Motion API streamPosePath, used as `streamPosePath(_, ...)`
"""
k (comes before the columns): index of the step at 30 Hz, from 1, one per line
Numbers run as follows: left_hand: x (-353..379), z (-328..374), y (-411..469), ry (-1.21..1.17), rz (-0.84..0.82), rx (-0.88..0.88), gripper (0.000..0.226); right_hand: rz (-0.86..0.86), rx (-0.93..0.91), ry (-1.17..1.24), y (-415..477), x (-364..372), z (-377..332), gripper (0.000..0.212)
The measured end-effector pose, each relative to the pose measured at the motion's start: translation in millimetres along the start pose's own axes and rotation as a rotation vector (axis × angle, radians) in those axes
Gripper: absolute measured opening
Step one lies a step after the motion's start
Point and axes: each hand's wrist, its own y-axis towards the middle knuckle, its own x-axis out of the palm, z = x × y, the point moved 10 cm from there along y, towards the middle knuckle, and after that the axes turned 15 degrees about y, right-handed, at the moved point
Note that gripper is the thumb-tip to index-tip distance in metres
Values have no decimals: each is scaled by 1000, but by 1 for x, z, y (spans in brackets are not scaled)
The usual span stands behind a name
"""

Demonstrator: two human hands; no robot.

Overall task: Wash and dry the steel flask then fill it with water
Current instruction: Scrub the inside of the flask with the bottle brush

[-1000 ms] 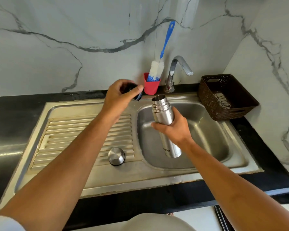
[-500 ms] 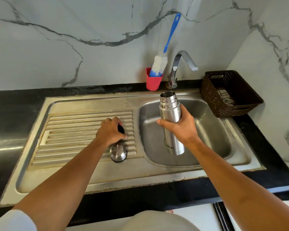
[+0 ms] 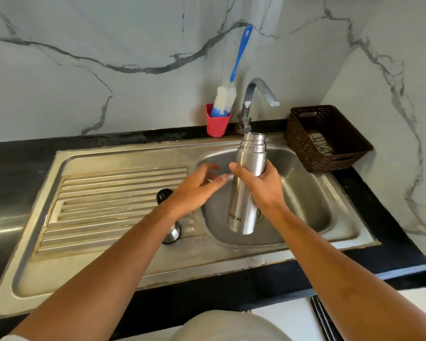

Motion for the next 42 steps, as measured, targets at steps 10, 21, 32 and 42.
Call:
streamPosePath(10,80,16,-6,-67,-393,-46,60,181,361,180,-24,-34,69,79)
streamPosePath(21,102,6,-6,61,-549,-164,46,242,698,252,-47,-41,125,72)
streamPosePath(32,95,16,8,98,-635,-306,63,256,794,371,-36,-47,136,86)
streamPosePath(42,85,48,17,-8,-739,-260,88,218,870,596,-30,-53,126,56)
